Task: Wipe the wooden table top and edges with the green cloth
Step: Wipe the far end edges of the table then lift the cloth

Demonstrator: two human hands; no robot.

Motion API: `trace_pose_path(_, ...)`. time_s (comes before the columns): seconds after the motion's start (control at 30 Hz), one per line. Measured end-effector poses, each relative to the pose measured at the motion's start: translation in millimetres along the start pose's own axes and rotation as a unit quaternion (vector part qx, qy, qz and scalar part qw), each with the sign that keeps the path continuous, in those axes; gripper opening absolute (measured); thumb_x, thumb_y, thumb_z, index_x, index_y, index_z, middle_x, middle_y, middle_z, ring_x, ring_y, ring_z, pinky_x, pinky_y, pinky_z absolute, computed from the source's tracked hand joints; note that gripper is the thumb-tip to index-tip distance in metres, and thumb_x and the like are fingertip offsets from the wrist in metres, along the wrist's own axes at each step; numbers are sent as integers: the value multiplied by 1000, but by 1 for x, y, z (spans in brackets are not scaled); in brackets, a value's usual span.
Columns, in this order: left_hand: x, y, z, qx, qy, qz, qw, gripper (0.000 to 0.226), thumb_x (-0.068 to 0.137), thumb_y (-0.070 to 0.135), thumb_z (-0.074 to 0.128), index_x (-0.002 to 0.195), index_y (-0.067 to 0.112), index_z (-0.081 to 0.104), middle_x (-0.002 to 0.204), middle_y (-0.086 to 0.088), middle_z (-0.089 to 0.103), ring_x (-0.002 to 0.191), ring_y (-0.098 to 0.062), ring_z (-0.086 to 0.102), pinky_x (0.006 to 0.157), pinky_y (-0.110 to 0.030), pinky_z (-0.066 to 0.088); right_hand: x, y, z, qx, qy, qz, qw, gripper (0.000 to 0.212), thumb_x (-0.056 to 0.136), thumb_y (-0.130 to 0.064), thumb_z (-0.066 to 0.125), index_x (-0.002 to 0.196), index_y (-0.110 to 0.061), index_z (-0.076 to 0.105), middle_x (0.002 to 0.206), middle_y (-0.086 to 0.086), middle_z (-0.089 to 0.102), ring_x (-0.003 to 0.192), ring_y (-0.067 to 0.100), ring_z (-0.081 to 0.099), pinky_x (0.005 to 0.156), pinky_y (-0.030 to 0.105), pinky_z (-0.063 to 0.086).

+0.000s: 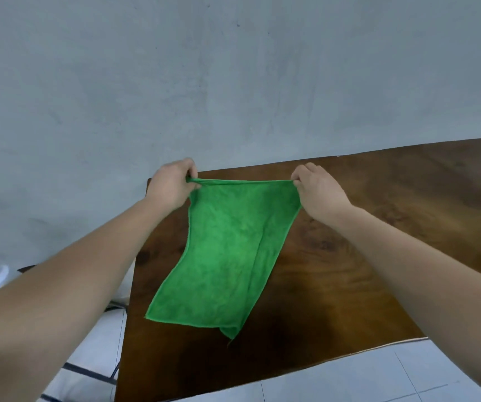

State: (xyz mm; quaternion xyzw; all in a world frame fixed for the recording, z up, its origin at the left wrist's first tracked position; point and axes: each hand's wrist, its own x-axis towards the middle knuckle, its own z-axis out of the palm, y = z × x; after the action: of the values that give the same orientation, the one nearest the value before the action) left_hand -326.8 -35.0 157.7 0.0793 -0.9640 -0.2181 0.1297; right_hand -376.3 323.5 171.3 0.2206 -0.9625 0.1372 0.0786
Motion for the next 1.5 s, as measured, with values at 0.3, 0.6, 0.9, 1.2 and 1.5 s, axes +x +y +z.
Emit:
trace_pose_path(0.3, -87, -44, -34, -123, -171, -31, 977, 31, 78, 10, 98, 80, 18, 68, 77, 4, 71, 68, -10, 56, 64, -25, 44, -76, -28, -9, 216, -217, -64, 950, 16, 111, -26, 60, 99, -34, 68, 94, -14, 71, 87, 6, 67, 80, 26, 53)
trace_pose_path(0.6, -170, -88, -33, -67, -405, -52, 910, 31, 75, 26, 101, 88, 37, 75, 89, 17, 73, 81, -2, 63, 75, -22, 49, -155, -58, 30, 210, -407, -172, 872, 8, 104, -31, 71, 104, -33, 79, 96, -24, 74, 94, -1, 70, 81, 17, 51)
trace_pose_path(0.9, -120, -68, 23, -10, -250, 11, 968, 21, 101, 28, 78, 116, 38, 70, 120, 12, 64, 109, -11, 65, 90, -22, 48, -107, -34, 89, 84, -212, -1, 974, 36, 104, -28, 70, 139, -25, 64, 133, -5, 58, 125, 17, 60, 105, 40, 58)
trace_pose_path(1.2, -90, -62, 51, 36, -239, 28, 970, 19, 100, 29, 78, 89, 37, 66, 102, 10, 65, 102, -17, 68, 90, -34, 55, -86, -22, 85, 134, -271, 75, 950, 13, 99, -30, 82, 109, -23, 75, 112, -4, 74, 107, 14, 70, 97, 33, 60)
trace_pose_path(1.5, -79, -73, -20, -322, -143, -138, 926, 24, 104, 33, 74, 102, 10, 65, 98, 4, 82, 98, -16, 70, 92, -38, 50, -42, 2, 11, 191, -161, 73, 965, 8, 110, -31, 64, 103, -32, 69, 108, -12, 71, 102, 10, 66, 85, 32, 53)
